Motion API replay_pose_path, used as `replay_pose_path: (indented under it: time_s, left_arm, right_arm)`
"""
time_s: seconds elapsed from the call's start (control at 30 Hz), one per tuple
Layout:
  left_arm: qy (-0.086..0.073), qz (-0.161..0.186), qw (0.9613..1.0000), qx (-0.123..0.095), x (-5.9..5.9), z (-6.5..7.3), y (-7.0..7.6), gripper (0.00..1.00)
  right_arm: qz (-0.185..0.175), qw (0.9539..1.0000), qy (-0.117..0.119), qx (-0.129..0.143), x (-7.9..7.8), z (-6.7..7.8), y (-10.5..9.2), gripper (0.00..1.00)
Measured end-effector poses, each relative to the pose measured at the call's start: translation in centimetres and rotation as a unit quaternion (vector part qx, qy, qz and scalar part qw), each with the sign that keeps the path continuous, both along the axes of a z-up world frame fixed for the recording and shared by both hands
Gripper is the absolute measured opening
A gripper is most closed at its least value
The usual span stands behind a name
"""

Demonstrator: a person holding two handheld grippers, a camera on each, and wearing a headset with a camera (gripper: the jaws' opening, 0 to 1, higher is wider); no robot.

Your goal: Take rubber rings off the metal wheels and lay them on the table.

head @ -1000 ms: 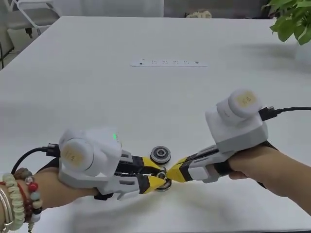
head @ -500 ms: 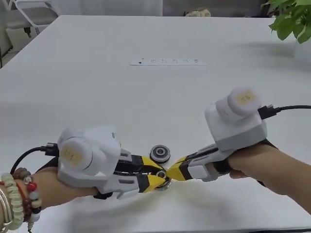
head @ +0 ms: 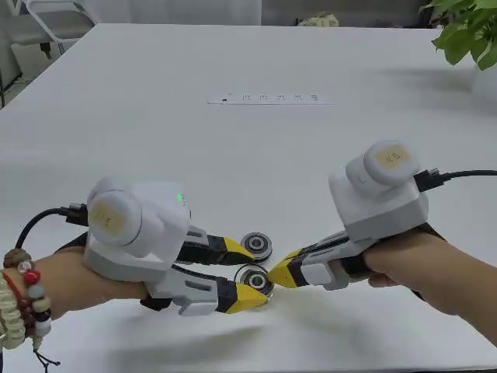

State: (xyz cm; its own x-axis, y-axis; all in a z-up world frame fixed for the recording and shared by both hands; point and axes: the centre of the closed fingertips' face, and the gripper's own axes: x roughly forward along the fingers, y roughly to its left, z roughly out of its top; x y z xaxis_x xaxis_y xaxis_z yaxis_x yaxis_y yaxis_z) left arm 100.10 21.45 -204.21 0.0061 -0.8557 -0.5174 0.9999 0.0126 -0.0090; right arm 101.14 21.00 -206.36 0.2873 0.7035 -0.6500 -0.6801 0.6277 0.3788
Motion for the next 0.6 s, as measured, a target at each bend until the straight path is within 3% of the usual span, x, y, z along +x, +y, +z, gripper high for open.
replay_pose_path:
  time_s: [0.07,0.13,0.37,0.43,0.6]
  left_arm:
    - [0.015,-0.010,0.9998,0.006,-0.6,0.5,0.2,0.43]
    - [0.018,-0.017,0.9997,0.001,-1.0,1.4,0.3,0.49]
    - [-0.004,-0.037,0.9993,0.007,-1.5,3.5,1.3,0.70]
    - [-0.012,-0.036,0.9993,0.008,-1.4,4.1,1.7,0.72]
    - [-0.014,-0.038,0.9991,0.009,-1.6,5.1,2.8,0.75]
  right_arm:
    - [-0.001,1.0000,0.001,0.003,0.0,0.1,0.0,0.00]
    - [-0.002,1.0000,0.000,0.005,0.0,0.2,0.1,0.00]
    - [-0.002,1.0000,-0.002,0.008,0.0,0.5,0.1,0.00]
    - [-0.003,0.9999,-0.002,0.010,0.0,0.6,0.1,0.00]
    - [-0.007,0.9999,-0.002,0.013,0.1,0.7,0.0,0.00]
